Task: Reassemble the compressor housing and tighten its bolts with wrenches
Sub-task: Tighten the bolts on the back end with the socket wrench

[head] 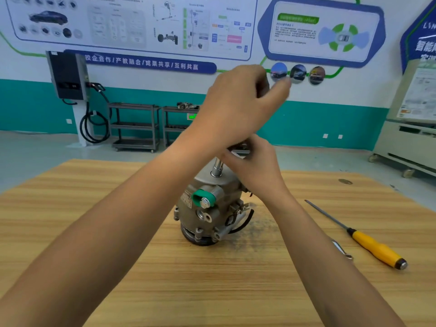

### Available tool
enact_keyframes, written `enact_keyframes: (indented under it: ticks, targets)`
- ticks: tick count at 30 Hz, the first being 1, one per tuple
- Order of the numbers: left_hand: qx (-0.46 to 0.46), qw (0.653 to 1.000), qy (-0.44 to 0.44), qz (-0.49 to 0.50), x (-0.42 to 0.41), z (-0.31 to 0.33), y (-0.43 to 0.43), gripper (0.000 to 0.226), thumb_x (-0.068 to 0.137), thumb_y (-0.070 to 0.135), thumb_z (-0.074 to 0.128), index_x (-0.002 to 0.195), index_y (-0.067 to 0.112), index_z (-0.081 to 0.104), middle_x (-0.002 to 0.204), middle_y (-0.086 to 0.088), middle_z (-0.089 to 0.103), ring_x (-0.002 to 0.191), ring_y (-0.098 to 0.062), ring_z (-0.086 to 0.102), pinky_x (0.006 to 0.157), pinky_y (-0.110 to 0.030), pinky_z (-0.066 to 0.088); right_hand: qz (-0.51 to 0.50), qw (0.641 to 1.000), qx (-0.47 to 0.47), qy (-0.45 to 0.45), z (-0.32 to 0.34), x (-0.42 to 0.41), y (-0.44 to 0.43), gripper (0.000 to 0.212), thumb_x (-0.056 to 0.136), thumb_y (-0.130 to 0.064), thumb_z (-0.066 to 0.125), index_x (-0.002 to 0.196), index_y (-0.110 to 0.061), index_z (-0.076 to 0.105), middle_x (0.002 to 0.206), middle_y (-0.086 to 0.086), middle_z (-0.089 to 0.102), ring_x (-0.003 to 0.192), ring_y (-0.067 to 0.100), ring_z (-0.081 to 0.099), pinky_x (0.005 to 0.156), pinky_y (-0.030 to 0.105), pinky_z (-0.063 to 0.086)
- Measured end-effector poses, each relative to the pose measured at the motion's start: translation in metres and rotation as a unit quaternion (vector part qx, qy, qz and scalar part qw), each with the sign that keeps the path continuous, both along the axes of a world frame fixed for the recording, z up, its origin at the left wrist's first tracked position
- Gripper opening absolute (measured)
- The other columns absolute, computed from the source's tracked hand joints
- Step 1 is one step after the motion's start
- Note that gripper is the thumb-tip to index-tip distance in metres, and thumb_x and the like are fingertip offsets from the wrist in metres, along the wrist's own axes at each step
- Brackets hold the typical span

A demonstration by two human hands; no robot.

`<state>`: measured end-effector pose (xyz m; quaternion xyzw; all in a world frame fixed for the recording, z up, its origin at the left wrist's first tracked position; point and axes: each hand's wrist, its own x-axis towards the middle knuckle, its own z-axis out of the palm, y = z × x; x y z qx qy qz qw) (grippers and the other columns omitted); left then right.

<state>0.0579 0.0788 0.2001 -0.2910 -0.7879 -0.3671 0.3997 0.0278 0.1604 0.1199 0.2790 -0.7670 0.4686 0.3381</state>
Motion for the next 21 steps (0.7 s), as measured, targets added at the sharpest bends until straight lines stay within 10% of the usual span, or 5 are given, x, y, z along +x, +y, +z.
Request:
enact_keyframes:
  ticks: [3, 7, 14, 16, 21]
  targets:
    - [0.189, 0.954, -0.121, -0.2, -0.011, 0.005, -0.005, 0.041, 0.096, 0.02, 0.048, 0.057, 0.014, 0.038, 0.043, 0.005, 0.034, 0.043, -0.013, 0.037, 0.053, -0.022, 0.038, 0.073, 0.993, -0.005, -0.089, 0.001, 0.002, 0.0, 0.011, 0.091, -0.02, 0.058, 0.089, -0.03, 0.061, 0.092, -0.017, 0.066, 0.09, -0.003, 0.061, 0.08, 0.014, 0.046]
    - [0.368, 0.769, -0.302, -0.427, -0.023, 0.005, -0.018, 0.029, 0.099, 0.029, 0.039, 0.078, 0.011, 0.047, 0.042, 0.005, 0.046, 0.042, -0.009, 0.052, 0.049, -0.02, 0.046, 0.084, 0.993, 0.022, -0.079, 0.006, 0.004, 0.003, 0.015, 0.093, -0.011, 0.054, 0.089, -0.022, 0.064, 0.082, -0.014, 0.067, 0.088, 0.001, 0.064, 0.085, 0.019, 0.048]
    - [0.083, 0.985, -0.137, -0.072, -0.01, 0.01, -0.013, 0.031, 0.094, 0.034, 0.049, 0.078, 0.008, 0.057, 0.049, 0.003, 0.054, 0.043, -0.014, 0.051, 0.051, -0.022, 0.045, -0.11, 0.992, 0.032, 0.044, 0.007, 0.005, -0.013, 0.03, 0.075, -0.035, 0.075, 0.062, -0.02, 0.052, 0.058, -0.012, 0.055, 0.067, 0.02, 0.061, 0.076, 0.042, 0.048]
    - [-0.049, 0.997, -0.052, 0.017, -0.002, 0.006, -0.008, 0.04, 0.089, 0.044, 0.052, 0.067, 0.011, 0.055, 0.053, 0.001, 0.048, 0.047, -0.013, 0.043, 0.048, -0.015, 0.032, -0.113, 0.991, 0.035, 0.069, 0.004, 0.005, -0.016, 0.029, 0.077, -0.033, 0.072, 0.061, -0.019, 0.052, 0.059, -0.008, 0.056, 0.067, 0.02, 0.061, 0.077, 0.046, 0.048]
    - [0.059, 0.98, -0.134, -0.133, -0.005, 0.009, -0.019, 0.036, 0.085, 0.017, 0.059, 0.053, 0.006, 0.048, 0.052, -0.002, 0.035, 0.048, -0.012, 0.034, 0.052, -0.019, 0.035, 0.083, 0.986, 0.009, -0.142, -0.002, 0.007, -0.013, 0.016, 0.095, -0.023, 0.051, 0.089, -0.036, 0.057, 0.105, -0.009, 0.066, 0.104, 0.003, 0.056, 0.086, 0.014, 0.04]
